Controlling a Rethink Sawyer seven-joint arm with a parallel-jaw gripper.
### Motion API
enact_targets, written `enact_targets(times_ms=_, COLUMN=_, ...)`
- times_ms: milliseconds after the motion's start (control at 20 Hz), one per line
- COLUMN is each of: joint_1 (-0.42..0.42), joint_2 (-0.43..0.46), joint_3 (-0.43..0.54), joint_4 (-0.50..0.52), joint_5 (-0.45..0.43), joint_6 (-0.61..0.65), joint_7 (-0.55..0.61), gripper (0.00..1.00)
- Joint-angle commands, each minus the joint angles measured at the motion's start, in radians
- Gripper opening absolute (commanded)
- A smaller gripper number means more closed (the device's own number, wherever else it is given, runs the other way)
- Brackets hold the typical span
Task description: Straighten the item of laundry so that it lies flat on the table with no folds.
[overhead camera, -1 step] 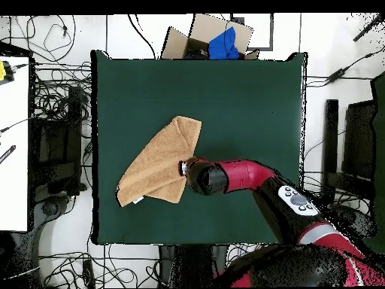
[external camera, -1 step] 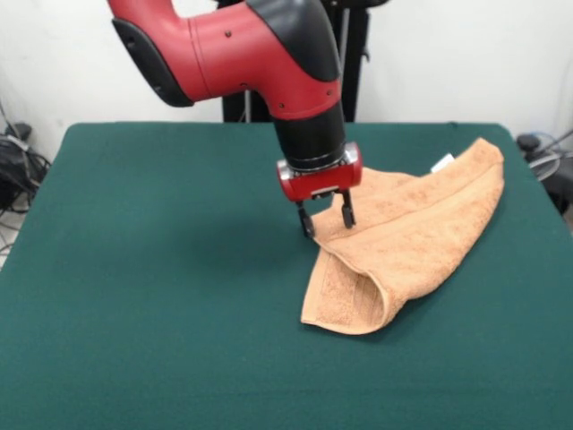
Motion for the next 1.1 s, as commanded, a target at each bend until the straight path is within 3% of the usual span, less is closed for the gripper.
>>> enact_targets(times_ms=50, joint_1=-0.028, joint_2=-0.002, joint_3=0.049, joint_4=0.01, joint_5=-0.057, joint_6=0.078, joint_7=-0.107, gripper=1.0)
enact_targets(times_ms=1100, joint_1=0.023, joint_2=0.054, joint_3=-0.011, joint_4=-0.029, joint_5=-0.086, joint_6=0.003, joint_7=-0.034, gripper=1.0)
